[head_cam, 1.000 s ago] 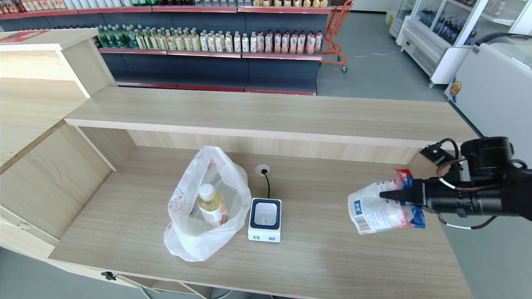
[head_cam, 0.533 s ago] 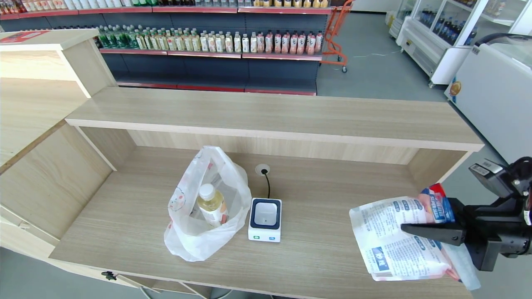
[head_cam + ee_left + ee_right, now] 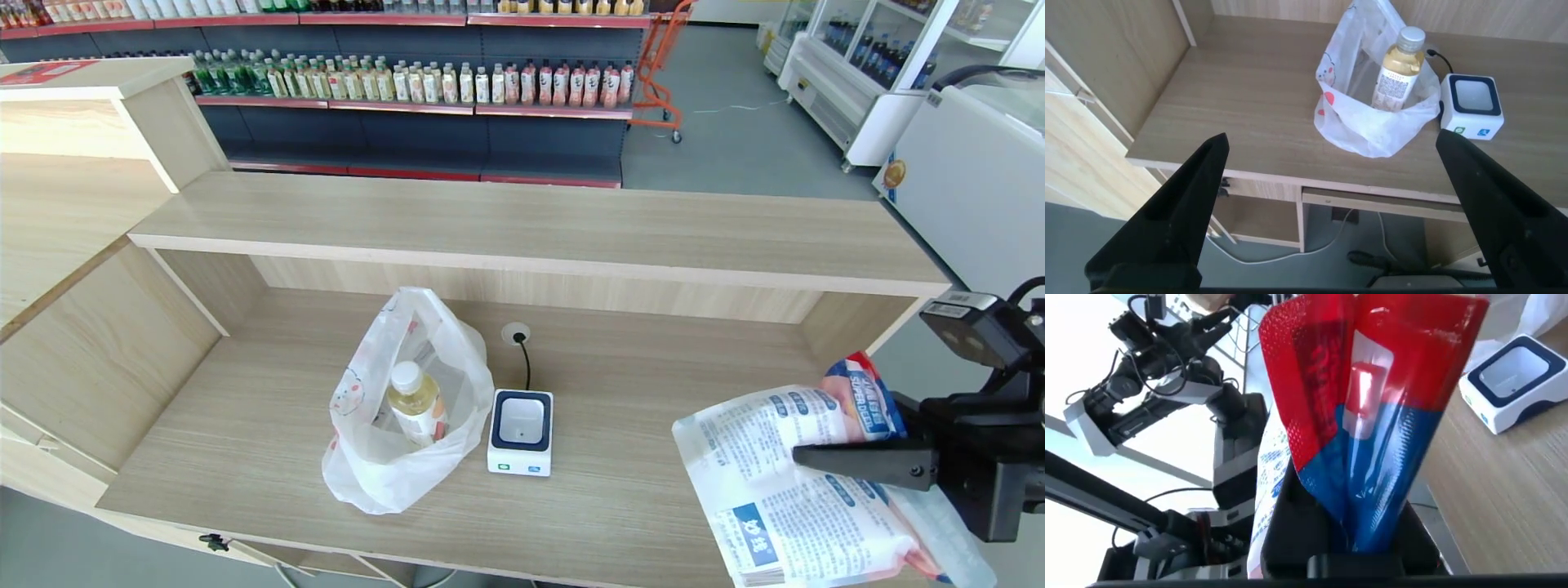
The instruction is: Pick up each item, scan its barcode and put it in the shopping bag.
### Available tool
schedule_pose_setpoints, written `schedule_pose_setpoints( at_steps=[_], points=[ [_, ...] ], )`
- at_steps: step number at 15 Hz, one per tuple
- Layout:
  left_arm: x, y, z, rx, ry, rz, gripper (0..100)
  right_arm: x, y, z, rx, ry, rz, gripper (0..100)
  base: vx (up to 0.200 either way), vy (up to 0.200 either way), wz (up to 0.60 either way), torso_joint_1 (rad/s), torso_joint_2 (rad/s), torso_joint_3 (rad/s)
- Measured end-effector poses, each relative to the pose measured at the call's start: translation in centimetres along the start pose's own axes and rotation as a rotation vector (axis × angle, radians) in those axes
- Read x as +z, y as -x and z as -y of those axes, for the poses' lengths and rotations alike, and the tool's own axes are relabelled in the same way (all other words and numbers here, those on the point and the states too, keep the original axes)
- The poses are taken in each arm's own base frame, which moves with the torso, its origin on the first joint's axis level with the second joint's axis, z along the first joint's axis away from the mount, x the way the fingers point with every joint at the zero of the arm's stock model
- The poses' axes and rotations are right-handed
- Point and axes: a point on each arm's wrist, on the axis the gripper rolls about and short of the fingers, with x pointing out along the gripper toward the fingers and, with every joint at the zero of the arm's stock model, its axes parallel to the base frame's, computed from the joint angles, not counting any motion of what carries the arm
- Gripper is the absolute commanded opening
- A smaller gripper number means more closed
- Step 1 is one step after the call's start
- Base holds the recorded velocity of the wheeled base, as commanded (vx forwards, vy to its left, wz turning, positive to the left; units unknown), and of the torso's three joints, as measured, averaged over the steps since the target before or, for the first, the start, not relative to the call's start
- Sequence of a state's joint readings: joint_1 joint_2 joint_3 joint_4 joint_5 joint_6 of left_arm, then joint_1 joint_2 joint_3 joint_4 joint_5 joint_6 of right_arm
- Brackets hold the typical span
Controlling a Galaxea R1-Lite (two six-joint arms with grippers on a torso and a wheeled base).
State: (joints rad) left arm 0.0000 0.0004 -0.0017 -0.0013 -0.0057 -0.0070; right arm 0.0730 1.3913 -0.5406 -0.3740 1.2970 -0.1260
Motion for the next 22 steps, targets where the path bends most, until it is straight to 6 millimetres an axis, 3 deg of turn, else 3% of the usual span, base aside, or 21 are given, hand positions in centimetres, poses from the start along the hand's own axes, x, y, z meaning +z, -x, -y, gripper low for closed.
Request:
schedule_pose_setpoints(
  at_steps=[5, 11, 22],
  points=[
    [0.0, 0.0, 0.0, 0.000, 0.000, 0.000, 100, 0.2, -1.1, -0.4, -0.086, -0.024, -0.033, 0, 0.000, 0.000, 0.00, 0.000, 0.00, 0.000],
    [0.0, 0.0, 0.0, 0.000, 0.000, 0.000, 100, 0.5, -3.4, -2.1, 0.022, -0.007, -0.068, 0, 0.000, 0.000, 0.00, 0.000, 0.00, 0.000],
    [0.0, 0.0, 0.0, 0.000, 0.000, 0.000, 100, 0.8, -5.5, -2.5, 0.003, 0.031, -0.100, 0, 0.000, 0.000, 0.00, 0.000, 0.00, 0.000]
  ],
)
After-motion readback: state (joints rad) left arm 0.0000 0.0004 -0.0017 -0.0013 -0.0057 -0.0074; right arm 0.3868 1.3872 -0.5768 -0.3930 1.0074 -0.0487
